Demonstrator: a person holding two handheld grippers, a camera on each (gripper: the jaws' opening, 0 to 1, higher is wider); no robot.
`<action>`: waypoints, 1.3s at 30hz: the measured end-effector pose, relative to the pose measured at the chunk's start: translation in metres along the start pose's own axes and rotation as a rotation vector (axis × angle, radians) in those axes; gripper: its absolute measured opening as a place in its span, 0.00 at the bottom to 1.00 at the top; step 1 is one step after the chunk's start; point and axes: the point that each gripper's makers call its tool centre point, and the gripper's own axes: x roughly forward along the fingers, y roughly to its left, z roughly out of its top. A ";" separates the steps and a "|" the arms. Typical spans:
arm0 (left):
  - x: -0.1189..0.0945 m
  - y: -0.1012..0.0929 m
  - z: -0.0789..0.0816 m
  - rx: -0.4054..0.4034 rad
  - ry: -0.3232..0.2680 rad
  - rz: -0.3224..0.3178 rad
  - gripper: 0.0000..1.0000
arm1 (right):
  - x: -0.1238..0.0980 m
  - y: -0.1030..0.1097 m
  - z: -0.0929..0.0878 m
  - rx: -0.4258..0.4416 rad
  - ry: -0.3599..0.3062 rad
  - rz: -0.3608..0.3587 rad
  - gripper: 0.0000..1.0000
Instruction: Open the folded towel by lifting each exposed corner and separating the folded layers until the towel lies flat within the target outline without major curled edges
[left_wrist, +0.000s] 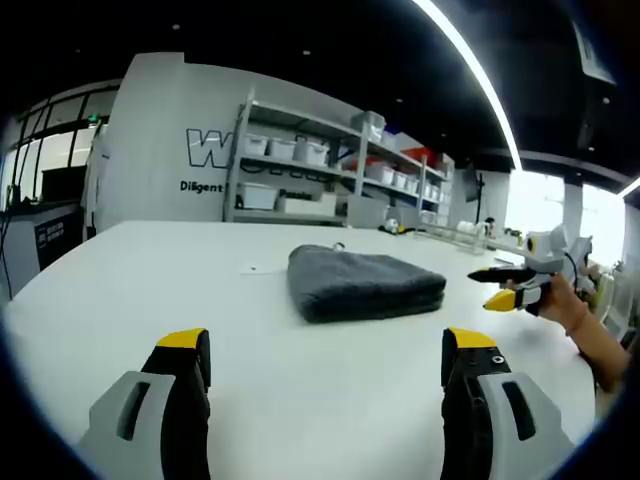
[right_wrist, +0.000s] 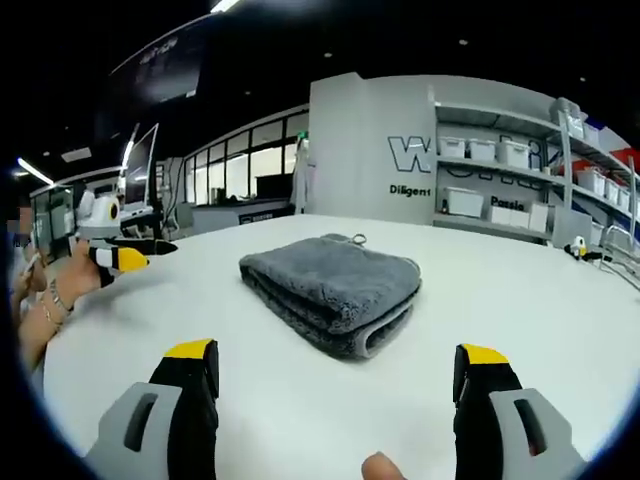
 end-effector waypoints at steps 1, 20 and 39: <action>0.000 0.000 0.000 0.000 0.001 0.000 0.94 | 0.000 0.000 0.000 0.001 -0.002 0.001 0.99; 0.000 -0.005 -0.001 0.019 0.012 -0.015 0.94 | 0.003 0.006 0.003 0.009 -0.017 0.035 0.99; 0.000 -0.009 0.001 0.047 0.016 -0.026 0.94 | 0.004 0.009 -0.004 -0.040 0.024 0.016 0.99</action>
